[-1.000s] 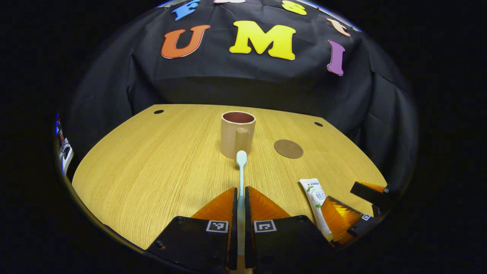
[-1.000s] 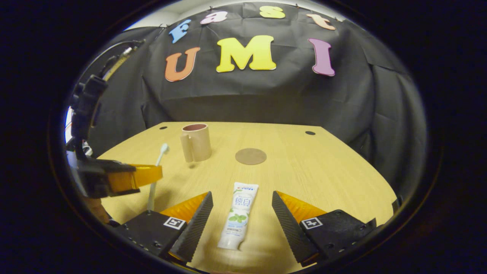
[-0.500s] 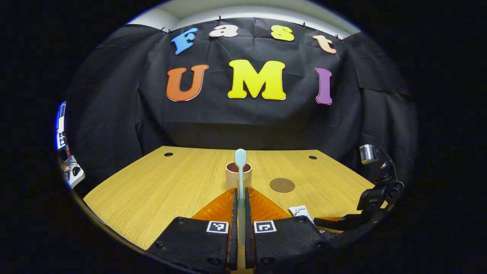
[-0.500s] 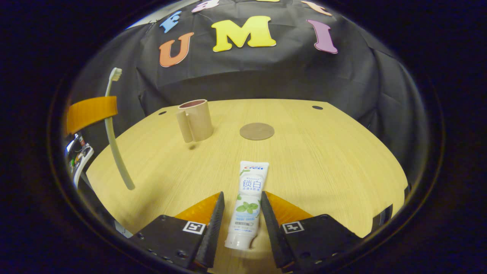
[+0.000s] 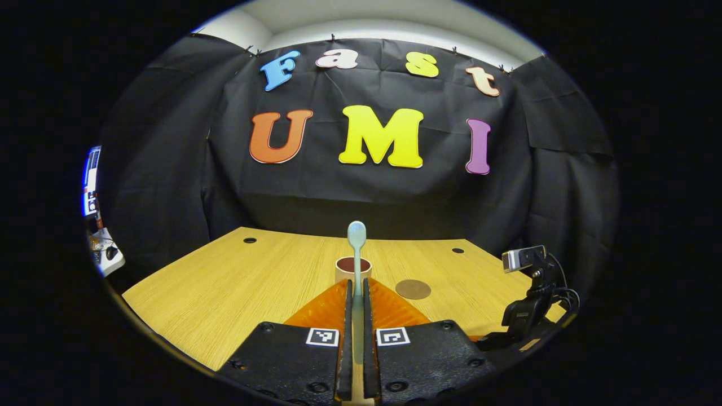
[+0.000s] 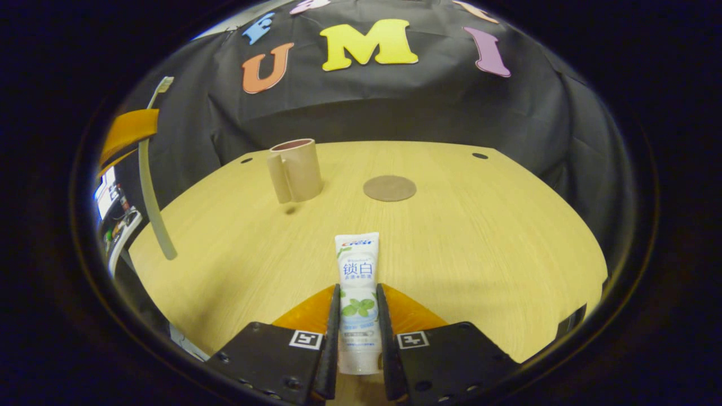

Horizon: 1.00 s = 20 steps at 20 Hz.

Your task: Put the toothbrush and toothpaste on the desktop into the cup, then pick up the cup and place it on the coaster on the desktop.

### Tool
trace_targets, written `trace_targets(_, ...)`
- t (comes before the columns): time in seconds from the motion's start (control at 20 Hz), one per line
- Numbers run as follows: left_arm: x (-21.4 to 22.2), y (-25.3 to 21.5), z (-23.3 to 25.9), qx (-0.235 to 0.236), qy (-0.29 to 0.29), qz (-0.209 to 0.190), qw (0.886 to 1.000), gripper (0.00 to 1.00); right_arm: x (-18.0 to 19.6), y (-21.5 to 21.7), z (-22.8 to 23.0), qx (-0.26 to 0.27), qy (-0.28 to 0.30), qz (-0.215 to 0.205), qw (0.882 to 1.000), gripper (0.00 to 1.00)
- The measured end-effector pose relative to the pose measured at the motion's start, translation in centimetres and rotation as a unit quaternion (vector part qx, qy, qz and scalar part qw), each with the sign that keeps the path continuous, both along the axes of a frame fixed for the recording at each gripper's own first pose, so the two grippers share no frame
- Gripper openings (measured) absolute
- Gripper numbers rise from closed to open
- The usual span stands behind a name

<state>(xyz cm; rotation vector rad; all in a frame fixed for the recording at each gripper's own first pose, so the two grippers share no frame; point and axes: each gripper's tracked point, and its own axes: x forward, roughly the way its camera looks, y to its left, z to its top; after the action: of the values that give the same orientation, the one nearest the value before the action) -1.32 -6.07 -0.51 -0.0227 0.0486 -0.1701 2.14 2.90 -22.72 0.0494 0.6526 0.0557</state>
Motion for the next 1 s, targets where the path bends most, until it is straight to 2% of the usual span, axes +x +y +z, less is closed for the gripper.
trace_targets(0.05,-0.1,0.3,0.2,0.003,-0.003,0.003,1.000,0.10,-0.1,0.0,0.6,-0.004,-0.012,0.004,1.000,0.33)
trace_targets(0.3,-0.4,1.3,1.4,-0.016,-0.013,0.003,1.000,0.10,-0.3,0.3,6.3,-0.012,-0.095,0.014,0.995,0.33)
trace_targets(0.4,0.1,2.2,2.5,-0.034,-0.020,0.011,0.999,0.10,-0.9,0.2,9.5,-0.013,-0.134,0.015,0.991,0.33)
trace_targets(0.55,0.9,3.9,3.3,-0.028,-0.020,0.026,0.999,0.10,-1.4,-0.1,13.8,-0.019,-0.180,0.017,0.983,0.33)
trace_targets(0.65,1.8,4.2,3.8,-0.031,-0.014,0.023,0.999,0.10,-1.9,-0.2,16.2,-0.019,-0.202,0.022,0.979,0.35)
trace_targets(0.8,3.6,5.6,4.5,-0.018,-0.012,0.032,0.999,0.10,-2.0,-0.1,18.2,0.000,-0.222,0.025,0.975,0.33)
trace_targets(1.0,6.7,4.6,5.1,0.000,-0.004,0.011,1.000,0.10,-1.3,0.6,19.0,0.019,-0.237,0.040,0.971,0.35)
